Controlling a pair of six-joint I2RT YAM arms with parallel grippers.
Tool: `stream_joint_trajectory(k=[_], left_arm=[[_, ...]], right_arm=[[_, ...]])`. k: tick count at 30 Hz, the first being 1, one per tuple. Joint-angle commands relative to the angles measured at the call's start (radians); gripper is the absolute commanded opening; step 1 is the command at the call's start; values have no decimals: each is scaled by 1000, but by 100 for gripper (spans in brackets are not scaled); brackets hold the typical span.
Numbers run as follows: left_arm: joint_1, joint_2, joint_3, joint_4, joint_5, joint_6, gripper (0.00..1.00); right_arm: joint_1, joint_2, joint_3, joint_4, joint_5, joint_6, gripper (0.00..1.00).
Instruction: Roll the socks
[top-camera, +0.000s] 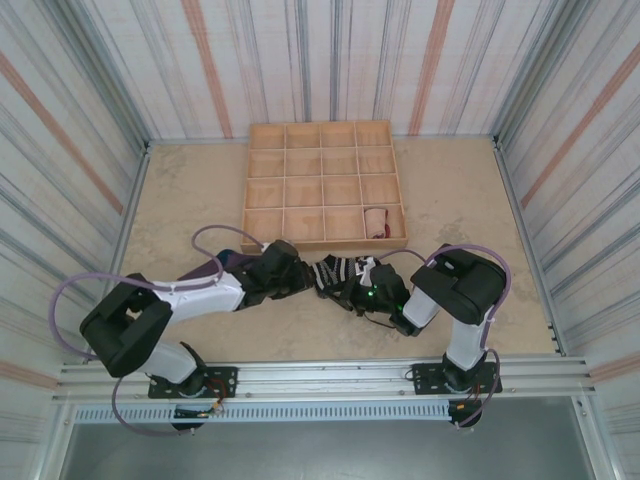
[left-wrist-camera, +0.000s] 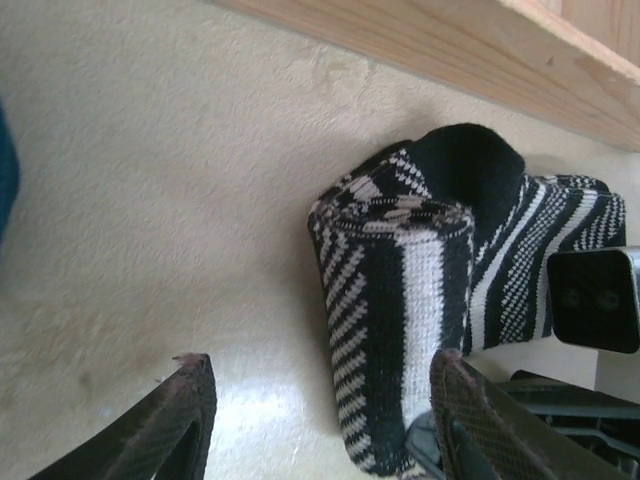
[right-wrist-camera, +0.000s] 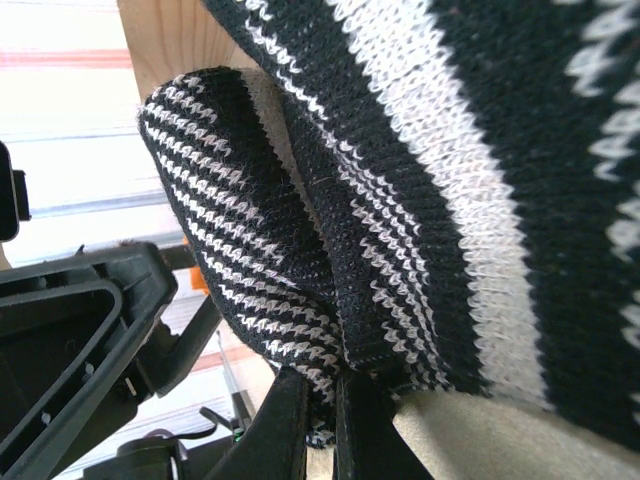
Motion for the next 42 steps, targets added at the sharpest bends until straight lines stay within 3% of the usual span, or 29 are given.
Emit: stream_joint_trajectory(k=[1,6,13,20,23,27,30,33,36,42], left_arm=[[-1,42,35,21,-22,45,58],[2,97,24,110,2,36,57],[12,166,39,128,19,23,48],[28,211,60,133,44,3,23],[32,213,66,104,45,-1,12],[36,190,60,45,49,-19,0],[36,158,55,-30,40,-58,0],[30,115,52,-120,16,-106,0],[11,59,43,-191,-23,-148,0],[-5,1,11,-220,12,-196,0]], right_arm=[[-7,56,-42,-337,24,44,0],[-7,32,-31,-398,24,34,0],[-13,15,-26,-409,12,9,0],[-13,-77,5,-588,41,-104,0],[-11,-163,38,-742,82,-175,1],[26,-323,131,-1049,190,-355,11],[69,-423,202,-1229,289,-466,20],[100,-481,240,-1303,336,-558,34],[157,-522,274,-1357,419,-642,40],[382,-583,314,-1360,710,-790,52]])
